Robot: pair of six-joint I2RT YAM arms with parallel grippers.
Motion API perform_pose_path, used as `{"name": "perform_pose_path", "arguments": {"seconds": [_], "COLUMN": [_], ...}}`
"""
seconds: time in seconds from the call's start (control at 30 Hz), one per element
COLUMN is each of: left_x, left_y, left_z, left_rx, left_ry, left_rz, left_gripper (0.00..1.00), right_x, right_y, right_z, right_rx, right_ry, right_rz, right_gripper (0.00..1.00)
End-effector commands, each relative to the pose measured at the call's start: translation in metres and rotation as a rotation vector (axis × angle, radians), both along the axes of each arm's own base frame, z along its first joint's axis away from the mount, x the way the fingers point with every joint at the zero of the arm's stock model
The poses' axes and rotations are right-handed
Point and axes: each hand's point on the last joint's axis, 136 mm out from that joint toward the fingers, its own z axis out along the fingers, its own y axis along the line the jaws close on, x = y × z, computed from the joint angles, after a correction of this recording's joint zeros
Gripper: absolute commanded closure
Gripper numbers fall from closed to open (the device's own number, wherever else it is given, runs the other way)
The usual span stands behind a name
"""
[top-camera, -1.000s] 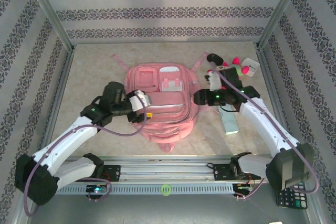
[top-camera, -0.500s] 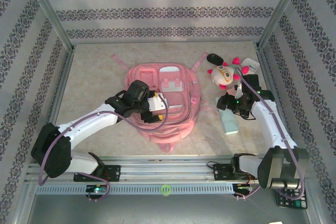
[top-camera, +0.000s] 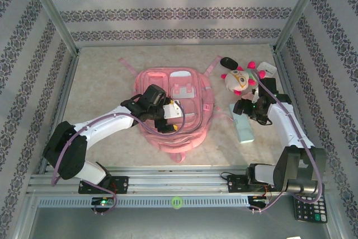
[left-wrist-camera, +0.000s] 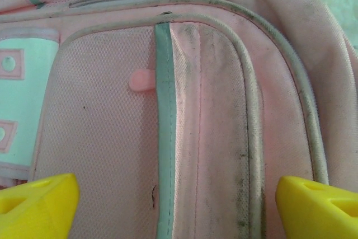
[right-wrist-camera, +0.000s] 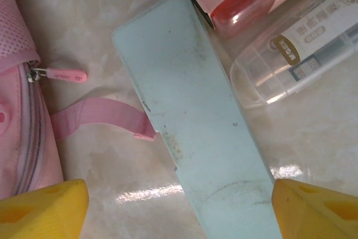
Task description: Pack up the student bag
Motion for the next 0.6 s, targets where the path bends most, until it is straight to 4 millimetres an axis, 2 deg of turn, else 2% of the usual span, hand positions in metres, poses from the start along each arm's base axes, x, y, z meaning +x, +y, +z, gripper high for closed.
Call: {"name": "perform_pose_path", "arguments": {"seconds": [0.0, 0.1, 0.27, 0.33, 0.4, 0.43, 0.47, 0.5, 0.53, 0.57], "left_x": [-0.005, -0.008, 0.018, 0.026, 0.024, 0.023, 0.02, 0.019, 0.017, 0.013], "left_y": [-0.009, -0.009, 0.0, 0.003, 0.003, 0.002, 0.001, -0.002, -0.004, -0.005], "left_z": [0.003, -0.004, -0.012, -0.01, 0.008, 0.019, 0.032, 0.046, 0.055, 0.064], "left_rx": [-0.023, 0.003, 0.077, 0.089, 0.057, 0.026, -0.02, -0.081, -0.125, -0.169], "left_ry": [0.014, 0.042, -0.039, -0.07, -0.076, -0.075, -0.074, -0.08, -0.079, -0.079], "left_rz": [-0.034, -0.055, 0.036, 0.071, 0.089, 0.101, 0.12, 0.139, 0.146, 0.15], "left_gripper": [0.09, 0.08, 0.16, 0.31, 0.59, 0.69, 0.85, 0.96, 1.0, 1.0], "right_x": [0.005, 0.008, 0.012, 0.011, 0.015, 0.019, 0.024, 0.03, 0.035, 0.041], "right_y": [0.005, 0.011, 0.011, 0.0, -0.019, -0.025, -0.03, -0.034, -0.037, -0.04], "right_z": [-0.001, 0.0, 0.002, 0.002, 0.004, 0.005, 0.006, 0.006, 0.005, 0.004], "right_rx": [0.054, 0.088, 0.099, 0.07, 0.043, 0.05, 0.061, 0.078, 0.091, 0.095], "right_ry": [-0.023, -0.039, -0.047, -0.029, -0.022, -0.033, -0.047, -0.06, -0.065, -0.064], "right_rz": [-0.018, -0.017, -0.034, -0.083, -0.176, -0.212, -0.251, -0.281, -0.308, -0.329], "right_gripper": [0.15, 0.15, 0.15, 0.16, 0.16, 0.16, 0.16, 0.16, 0.16, 0.16]}}
